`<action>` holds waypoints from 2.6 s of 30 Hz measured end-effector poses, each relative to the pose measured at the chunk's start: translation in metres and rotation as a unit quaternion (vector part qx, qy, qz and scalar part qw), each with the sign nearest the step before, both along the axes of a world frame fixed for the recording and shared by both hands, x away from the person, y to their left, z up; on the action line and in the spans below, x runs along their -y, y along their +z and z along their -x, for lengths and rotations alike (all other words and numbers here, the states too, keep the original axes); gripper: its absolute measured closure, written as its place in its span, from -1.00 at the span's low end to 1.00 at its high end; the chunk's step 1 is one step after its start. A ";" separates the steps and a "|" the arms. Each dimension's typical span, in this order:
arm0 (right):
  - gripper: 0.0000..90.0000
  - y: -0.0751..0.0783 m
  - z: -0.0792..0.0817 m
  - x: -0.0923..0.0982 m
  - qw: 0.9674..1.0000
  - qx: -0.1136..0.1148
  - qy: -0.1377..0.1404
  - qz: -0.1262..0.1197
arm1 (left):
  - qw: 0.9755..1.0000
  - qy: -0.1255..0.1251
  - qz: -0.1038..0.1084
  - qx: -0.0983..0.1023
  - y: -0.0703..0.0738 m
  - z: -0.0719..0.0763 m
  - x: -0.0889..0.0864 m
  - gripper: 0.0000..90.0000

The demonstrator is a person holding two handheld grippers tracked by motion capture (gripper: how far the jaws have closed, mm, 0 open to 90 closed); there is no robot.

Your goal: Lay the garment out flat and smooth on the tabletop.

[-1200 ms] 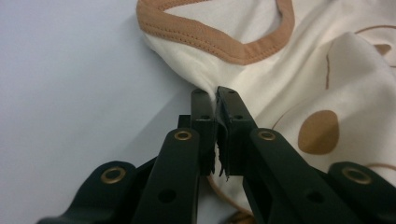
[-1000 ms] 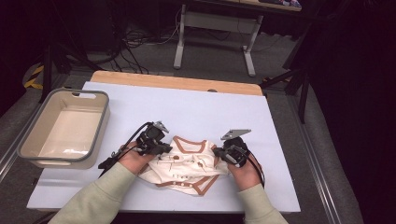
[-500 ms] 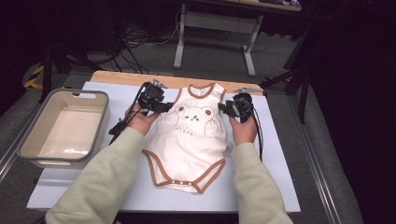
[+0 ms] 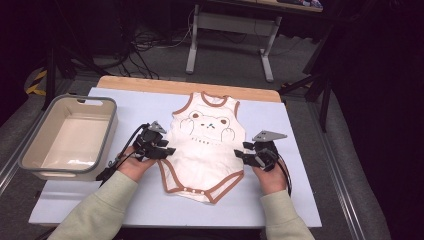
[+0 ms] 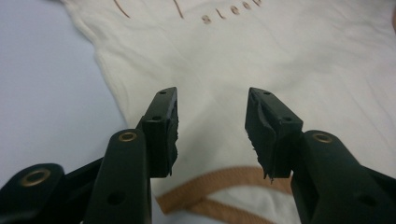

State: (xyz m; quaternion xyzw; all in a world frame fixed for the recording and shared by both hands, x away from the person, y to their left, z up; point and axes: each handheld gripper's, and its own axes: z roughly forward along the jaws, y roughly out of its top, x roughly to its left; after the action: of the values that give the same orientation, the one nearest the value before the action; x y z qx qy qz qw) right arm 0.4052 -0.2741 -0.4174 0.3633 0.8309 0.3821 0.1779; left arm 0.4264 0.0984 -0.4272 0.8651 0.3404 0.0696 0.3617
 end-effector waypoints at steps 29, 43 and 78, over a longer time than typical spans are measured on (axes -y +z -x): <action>0.16 -0.030 0.078 -0.065 0.964 -0.079 0.251 0.042 | 0.971 -0.232 -0.040 -0.039 -0.021 0.074 0.004 0.45; 0.95 -0.028 0.087 -0.075 0.950 -0.055 0.295 0.084 | 0.966 -0.249 -0.062 -0.034 -0.021 0.083 0.012 0.98; 0.93 -0.027 0.064 0.019 0.992 -0.109 0.055 0.037 | 0.995 -0.065 -0.029 -0.064 -0.025 0.058 -0.028 0.92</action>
State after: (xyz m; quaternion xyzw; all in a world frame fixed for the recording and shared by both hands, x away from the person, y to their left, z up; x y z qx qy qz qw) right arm 0.3409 -0.2930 -0.4444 0.3496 0.8776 0.3184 0.0780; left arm 0.3684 0.1265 -0.4518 0.8981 0.3040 0.0006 0.3179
